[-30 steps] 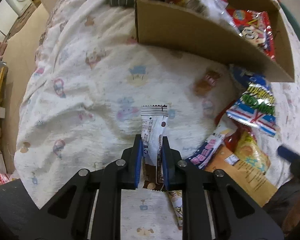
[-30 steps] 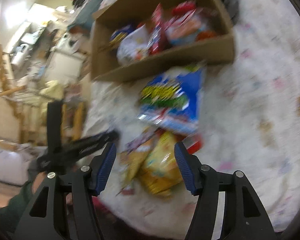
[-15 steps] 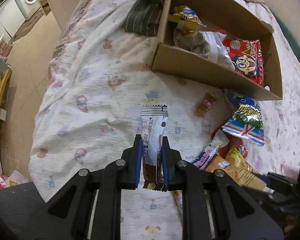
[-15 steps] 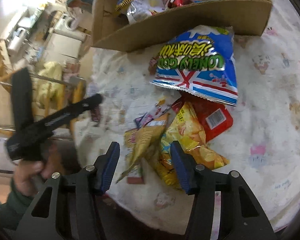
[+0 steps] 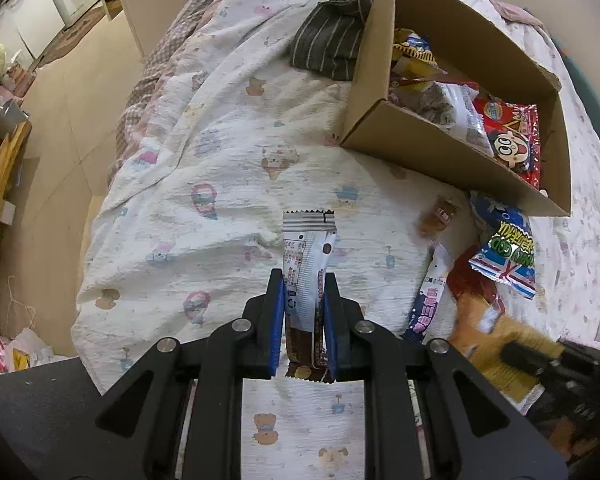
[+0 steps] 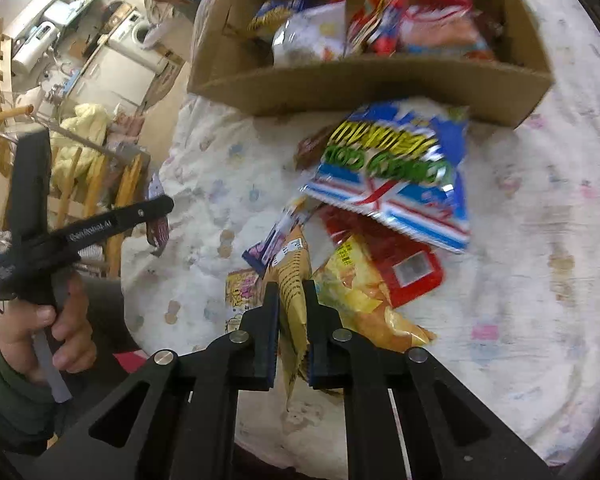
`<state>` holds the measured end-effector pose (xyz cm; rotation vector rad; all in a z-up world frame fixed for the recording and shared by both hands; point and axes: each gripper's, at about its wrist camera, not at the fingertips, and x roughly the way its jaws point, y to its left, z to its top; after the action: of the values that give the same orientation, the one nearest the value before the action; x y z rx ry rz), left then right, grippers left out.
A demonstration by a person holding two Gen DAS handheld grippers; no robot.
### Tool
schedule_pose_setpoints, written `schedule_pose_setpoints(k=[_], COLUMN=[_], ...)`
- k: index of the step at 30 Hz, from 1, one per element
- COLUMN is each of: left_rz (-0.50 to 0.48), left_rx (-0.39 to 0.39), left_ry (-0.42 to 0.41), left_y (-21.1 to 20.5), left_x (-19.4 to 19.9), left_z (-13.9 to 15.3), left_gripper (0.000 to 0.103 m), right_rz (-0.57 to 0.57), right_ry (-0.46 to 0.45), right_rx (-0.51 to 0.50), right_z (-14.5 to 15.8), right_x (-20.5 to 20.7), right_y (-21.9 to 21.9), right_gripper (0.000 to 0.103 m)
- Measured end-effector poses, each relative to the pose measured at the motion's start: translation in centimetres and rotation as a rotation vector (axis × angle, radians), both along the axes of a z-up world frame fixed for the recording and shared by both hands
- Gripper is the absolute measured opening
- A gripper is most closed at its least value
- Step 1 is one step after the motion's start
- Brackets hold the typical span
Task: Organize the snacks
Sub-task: 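Grasp the white chocolate bar with the left tool while the right tool grasps the yellow chip bag, then carry the white chocolate bar and yellow chip bag over the box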
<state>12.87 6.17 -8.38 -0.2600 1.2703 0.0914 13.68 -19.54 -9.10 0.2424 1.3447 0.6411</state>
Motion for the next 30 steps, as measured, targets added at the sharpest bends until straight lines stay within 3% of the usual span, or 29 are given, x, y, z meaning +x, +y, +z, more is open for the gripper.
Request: schedule_pose_setpoints(k=[6,17,30], left_rz=[-0.006,-0.067,-0.147], left_rx=[0.003,0.014,0.061], left_ry=[-0.023,-0.102,-0.207], left_y=[-0.7,-2.8,-4.9], left_x=[0.0,1.2,8.0], left_z=[0.6,4.1,9.8], left_gripper=[0.015,0.015,0.015], right_rz=[-0.186,-0.313,-0.369], right_ry=[-0.124,-0.231,-0.335], right_rx=[0.258,0.25,0.233], right_z=[4.1,6.1,10.3], right_x=[0.8,1.8,6.8], right_y=[-5.5,-8.8,-10.0], right_gripper=[0.011,0.011,0.011])
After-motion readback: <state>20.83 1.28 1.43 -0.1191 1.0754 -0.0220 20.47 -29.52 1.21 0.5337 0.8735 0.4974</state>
